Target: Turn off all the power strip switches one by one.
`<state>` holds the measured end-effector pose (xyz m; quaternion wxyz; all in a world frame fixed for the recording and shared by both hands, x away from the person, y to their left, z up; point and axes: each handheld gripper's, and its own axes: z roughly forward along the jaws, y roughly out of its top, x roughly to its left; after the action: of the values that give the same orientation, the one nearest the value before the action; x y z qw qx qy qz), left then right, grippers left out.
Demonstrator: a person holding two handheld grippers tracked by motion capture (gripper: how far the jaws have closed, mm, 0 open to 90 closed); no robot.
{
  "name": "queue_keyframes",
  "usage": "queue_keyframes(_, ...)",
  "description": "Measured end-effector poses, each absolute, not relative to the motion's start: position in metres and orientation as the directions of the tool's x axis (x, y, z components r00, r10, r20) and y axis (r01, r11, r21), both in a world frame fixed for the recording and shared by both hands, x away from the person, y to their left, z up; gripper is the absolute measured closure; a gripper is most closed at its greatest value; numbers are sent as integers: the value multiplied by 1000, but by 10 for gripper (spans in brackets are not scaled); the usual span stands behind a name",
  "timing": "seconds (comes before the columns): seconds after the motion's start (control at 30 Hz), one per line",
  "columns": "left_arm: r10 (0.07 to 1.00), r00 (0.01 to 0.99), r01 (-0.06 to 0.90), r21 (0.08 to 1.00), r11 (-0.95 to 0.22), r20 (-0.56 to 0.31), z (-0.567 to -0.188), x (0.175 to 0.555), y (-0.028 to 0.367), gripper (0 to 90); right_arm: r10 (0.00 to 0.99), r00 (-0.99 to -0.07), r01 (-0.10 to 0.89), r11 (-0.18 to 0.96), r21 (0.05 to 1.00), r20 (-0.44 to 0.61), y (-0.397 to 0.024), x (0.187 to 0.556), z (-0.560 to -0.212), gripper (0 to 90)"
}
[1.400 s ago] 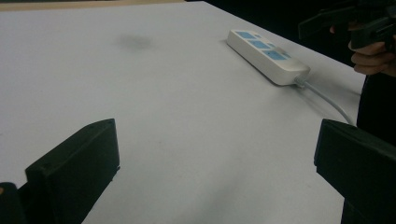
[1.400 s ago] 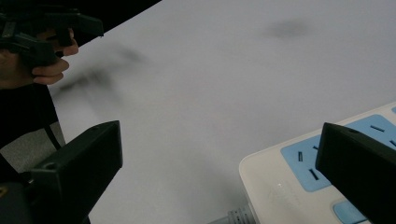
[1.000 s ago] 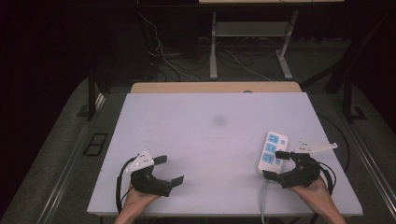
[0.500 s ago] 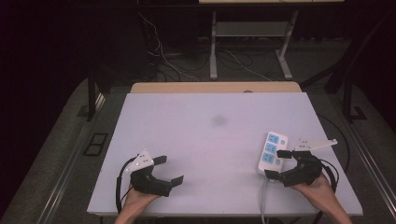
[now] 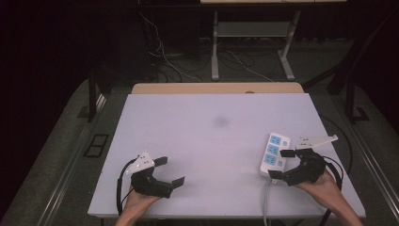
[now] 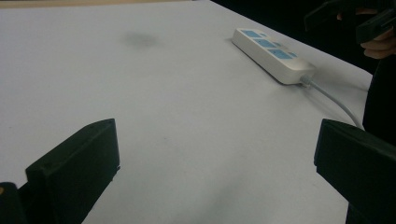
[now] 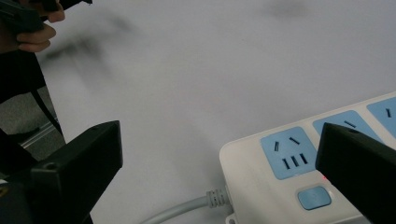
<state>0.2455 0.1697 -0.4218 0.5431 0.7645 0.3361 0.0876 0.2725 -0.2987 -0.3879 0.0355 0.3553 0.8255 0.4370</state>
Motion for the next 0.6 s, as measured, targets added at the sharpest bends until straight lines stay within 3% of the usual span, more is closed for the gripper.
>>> queue_keyframes(0.6,603,763,424,884,-196,-232,-423,245,168,0,630,-741,577,418,702,234,-311,290,-379,5)
